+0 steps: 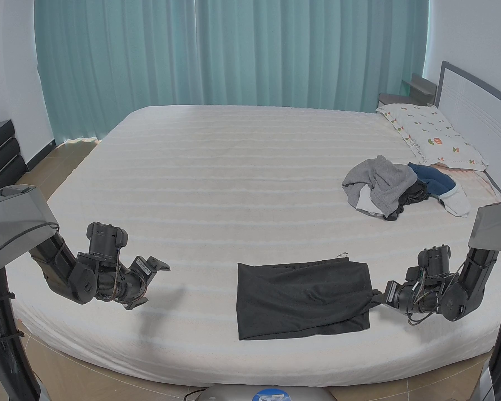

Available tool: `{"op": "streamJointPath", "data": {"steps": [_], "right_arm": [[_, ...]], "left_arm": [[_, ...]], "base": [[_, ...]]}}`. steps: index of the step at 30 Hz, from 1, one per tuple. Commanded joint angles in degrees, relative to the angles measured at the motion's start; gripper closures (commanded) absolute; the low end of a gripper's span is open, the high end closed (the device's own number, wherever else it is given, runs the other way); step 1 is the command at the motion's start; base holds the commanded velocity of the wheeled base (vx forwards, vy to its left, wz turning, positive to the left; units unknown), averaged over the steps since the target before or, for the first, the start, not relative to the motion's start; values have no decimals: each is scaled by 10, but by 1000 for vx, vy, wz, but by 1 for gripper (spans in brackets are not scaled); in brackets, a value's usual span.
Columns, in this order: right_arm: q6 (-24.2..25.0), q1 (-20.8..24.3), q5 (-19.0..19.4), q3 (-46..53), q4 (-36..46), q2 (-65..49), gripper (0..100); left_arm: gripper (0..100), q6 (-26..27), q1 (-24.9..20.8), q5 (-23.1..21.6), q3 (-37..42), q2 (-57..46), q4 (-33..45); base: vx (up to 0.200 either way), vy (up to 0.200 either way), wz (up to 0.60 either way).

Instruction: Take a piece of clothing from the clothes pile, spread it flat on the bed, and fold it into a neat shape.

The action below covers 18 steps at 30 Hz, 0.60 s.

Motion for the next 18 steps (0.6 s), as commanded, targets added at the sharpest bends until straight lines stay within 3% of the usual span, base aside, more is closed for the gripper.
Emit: {"op": "streamJointPath", "data": {"steps": [1,9,14,15,18], "right_arm": [[-9,1,7,43,-1,-38,100],[-74,-2,6,91,-4,-23,100],[-81,-5,2,81,-6,6,100],[-82,-2,3,80,-10,8,0],[-76,1,4,79,-33,7,0]], "left_arm": [[0,0,0,0,0,0,0],[0,0,0,0,0,0,0],[0,0,0,0,0,0,0],[0,0,0,0,0,0,0],[0,0,0,0,0,0,0]], "base": [[0,0,0],[0,0,0],[0,0,0],[0,0,0],[0,0,0]]}}
